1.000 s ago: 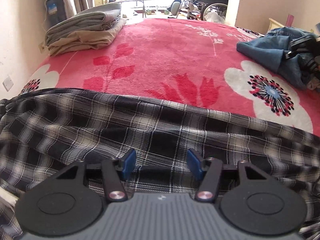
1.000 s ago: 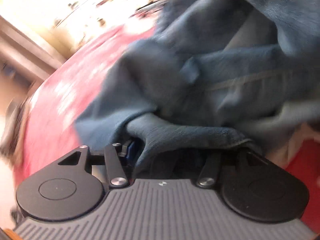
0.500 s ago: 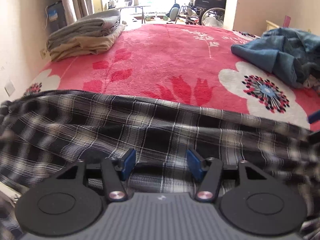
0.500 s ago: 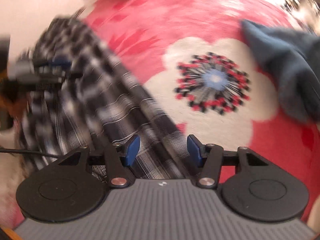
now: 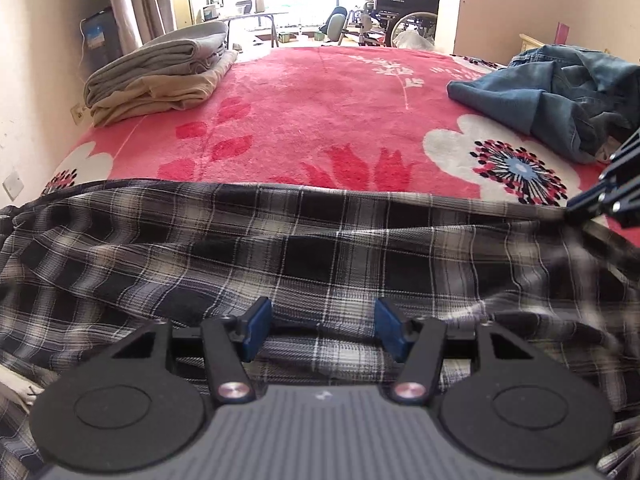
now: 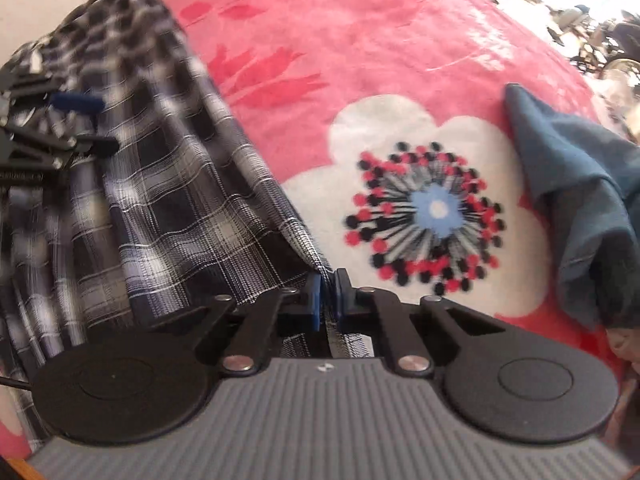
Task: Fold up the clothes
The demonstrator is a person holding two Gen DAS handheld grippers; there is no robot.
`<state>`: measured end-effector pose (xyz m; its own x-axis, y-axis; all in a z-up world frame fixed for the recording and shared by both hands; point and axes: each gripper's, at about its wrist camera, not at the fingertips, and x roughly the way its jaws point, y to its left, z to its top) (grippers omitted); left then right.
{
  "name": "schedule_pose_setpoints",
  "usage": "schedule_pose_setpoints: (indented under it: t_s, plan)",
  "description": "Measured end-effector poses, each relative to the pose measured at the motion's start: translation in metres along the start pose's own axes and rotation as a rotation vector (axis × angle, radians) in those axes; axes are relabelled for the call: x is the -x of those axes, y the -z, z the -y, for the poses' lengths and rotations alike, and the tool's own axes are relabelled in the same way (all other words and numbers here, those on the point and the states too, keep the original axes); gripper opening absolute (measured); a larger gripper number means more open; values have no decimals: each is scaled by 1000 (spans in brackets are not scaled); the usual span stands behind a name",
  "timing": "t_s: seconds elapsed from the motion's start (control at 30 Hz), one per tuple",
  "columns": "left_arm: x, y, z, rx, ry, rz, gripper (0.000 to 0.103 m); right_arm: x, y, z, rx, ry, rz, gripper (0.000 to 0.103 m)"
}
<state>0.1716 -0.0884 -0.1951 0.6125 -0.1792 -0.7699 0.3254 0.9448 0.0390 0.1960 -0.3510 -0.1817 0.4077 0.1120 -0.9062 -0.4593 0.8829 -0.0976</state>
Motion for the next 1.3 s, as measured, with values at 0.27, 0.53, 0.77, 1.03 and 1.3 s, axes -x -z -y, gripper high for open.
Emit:
schedule_pose_setpoints:
  t_s: [0.27,0.53,0.77,1.03,1.3]
  plan:
    - [-17,-8,5,-1,-4,16,58,0,-18,45,-180,-13,66,1]
    - [-19,-9,6,-9,-18,41,59,-17,-41,-18,11,-186,90,44]
    - [-20,-11,2,-23,-18,56,59,-32,-43,-23,-43,-92,69,6]
    - [-26,-25,-3,-66,-33,97,59,-36,-49,-30,13,-116,40,6]
    - [-41,-49,-16,-406,18,145,59,-43,-49,-30,24,-107,1,4]
